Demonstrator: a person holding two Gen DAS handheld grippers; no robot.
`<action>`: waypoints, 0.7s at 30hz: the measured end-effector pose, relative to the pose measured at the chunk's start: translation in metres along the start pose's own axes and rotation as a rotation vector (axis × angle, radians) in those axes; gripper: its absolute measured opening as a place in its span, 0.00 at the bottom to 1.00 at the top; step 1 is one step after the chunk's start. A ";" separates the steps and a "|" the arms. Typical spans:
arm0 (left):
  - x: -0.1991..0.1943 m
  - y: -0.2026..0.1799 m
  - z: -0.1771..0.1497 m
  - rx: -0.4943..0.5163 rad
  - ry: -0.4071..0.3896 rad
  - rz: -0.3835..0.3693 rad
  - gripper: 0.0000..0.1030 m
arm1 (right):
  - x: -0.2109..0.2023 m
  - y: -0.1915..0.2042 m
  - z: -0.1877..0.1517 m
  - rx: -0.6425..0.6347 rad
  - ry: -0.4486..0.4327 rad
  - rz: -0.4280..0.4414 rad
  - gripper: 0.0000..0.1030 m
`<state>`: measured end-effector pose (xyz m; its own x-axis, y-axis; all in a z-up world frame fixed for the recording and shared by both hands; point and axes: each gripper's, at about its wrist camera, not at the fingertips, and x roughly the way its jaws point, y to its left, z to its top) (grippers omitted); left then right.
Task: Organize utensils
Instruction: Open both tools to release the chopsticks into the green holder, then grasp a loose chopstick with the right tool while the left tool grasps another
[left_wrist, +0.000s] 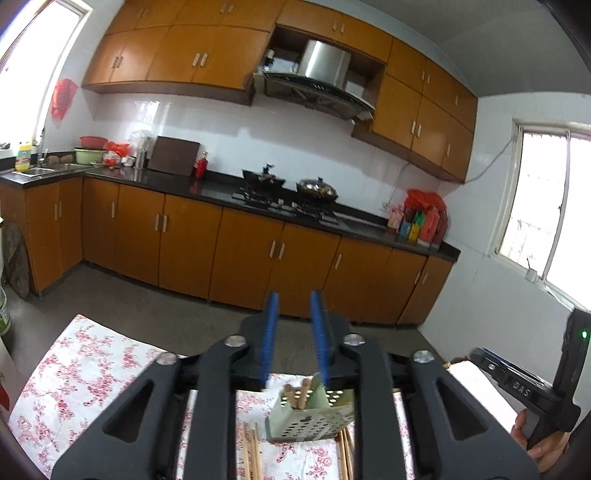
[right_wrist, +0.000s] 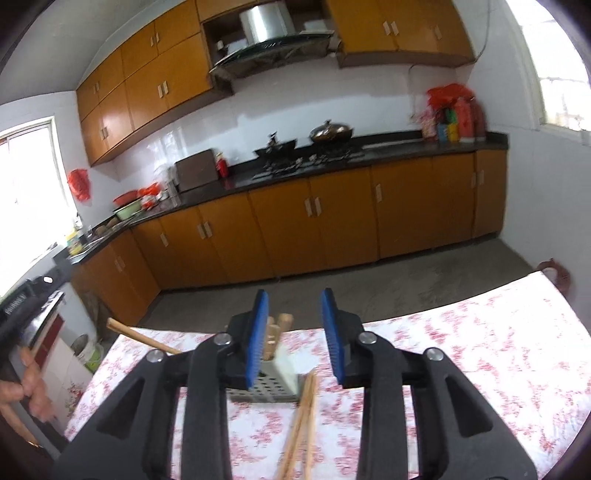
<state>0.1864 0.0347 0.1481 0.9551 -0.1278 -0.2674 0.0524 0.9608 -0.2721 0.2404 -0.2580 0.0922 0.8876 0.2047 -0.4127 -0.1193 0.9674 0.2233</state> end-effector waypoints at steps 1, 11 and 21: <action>-0.003 0.002 0.001 -0.003 -0.006 0.005 0.23 | -0.004 -0.004 -0.003 -0.001 -0.006 -0.017 0.32; -0.010 0.053 -0.066 -0.009 0.138 0.127 0.23 | 0.027 -0.048 -0.108 0.019 0.218 -0.085 0.33; 0.022 0.075 -0.173 -0.010 0.409 0.111 0.23 | 0.084 -0.006 -0.219 -0.093 0.465 -0.037 0.32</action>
<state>0.1608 0.0611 -0.0376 0.7602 -0.1130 -0.6398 -0.0487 0.9721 -0.2296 0.2178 -0.2142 -0.1375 0.6009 0.1945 -0.7753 -0.1500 0.9802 0.1296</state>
